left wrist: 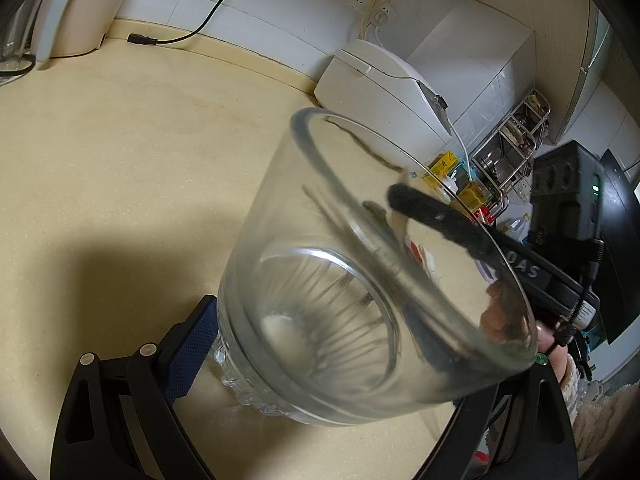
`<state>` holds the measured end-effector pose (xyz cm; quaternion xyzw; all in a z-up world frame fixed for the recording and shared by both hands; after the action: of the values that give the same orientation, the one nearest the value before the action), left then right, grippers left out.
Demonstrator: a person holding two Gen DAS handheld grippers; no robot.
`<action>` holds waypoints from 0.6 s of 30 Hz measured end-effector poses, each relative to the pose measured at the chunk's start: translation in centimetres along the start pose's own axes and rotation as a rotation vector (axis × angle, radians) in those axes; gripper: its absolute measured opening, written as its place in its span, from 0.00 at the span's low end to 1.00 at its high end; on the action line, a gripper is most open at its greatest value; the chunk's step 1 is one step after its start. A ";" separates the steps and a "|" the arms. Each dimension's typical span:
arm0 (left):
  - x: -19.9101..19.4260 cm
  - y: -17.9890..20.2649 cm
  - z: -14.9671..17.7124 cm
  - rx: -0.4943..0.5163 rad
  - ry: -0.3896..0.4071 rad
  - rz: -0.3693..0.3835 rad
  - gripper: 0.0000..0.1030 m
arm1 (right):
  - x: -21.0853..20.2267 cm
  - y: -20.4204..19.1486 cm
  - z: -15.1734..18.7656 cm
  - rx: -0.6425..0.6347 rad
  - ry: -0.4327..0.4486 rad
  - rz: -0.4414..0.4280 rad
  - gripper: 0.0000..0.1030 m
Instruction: Organize utensils
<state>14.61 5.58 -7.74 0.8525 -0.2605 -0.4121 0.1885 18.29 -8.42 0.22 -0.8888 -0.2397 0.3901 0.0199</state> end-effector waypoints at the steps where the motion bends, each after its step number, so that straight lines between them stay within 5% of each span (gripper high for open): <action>1: 0.0 0.0 0.0 0.000 0.000 0.000 0.91 | -0.5 0.1 -0.1 0.002 0.015 0.008 0.33; 18: 0.0 0.0 0.0 -0.001 0.000 0.001 0.91 | -4.4 0.3 -2.7 0.011 0.157 0.056 0.32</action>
<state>14.62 5.59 -7.76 0.8524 -0.2607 -0.4121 0.1889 17.80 -10.21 5.05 -0.9229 -0.2102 0.3209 0.0326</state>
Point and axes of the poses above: each gripper's, at about its wrist camera, not at the fingertips, and x roughly the way its jaws point, y to its right, z to its underside, the point moved 5 cm from there along x, roughly the way its jaws point, and after that the axes turned 2 degrees about -y, right-handed, at the moved point
